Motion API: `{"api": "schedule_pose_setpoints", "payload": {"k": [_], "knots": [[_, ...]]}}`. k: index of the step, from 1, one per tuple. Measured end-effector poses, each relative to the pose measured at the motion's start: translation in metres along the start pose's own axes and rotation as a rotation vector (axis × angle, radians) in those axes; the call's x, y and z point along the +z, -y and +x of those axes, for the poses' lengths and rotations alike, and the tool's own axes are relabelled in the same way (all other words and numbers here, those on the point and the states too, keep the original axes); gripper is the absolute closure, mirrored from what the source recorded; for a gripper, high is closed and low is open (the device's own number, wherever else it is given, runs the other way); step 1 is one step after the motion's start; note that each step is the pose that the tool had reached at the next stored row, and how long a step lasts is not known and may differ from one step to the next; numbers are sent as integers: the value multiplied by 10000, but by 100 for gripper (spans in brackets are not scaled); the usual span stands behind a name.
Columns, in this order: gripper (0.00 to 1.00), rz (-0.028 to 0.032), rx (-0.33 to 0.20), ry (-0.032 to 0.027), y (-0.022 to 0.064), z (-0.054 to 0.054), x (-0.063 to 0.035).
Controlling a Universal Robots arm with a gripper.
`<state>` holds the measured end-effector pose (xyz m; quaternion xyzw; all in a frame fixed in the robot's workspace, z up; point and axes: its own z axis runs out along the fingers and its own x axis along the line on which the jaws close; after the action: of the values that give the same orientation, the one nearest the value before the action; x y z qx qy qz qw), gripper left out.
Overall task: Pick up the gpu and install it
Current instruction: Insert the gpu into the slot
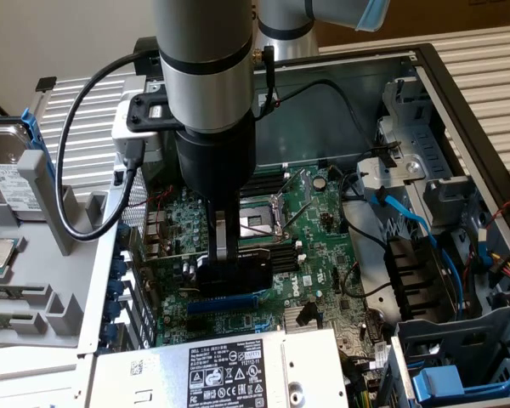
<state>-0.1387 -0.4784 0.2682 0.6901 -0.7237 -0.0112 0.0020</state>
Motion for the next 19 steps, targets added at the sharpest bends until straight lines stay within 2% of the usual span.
{"api": "schedule_pose_setpoints", "payload": {"k": [16, 19], "knots": [[74, 3, 0, 0, 0, 15, 11], [74, 20, 1, 1, 2, 16, 11]]}}
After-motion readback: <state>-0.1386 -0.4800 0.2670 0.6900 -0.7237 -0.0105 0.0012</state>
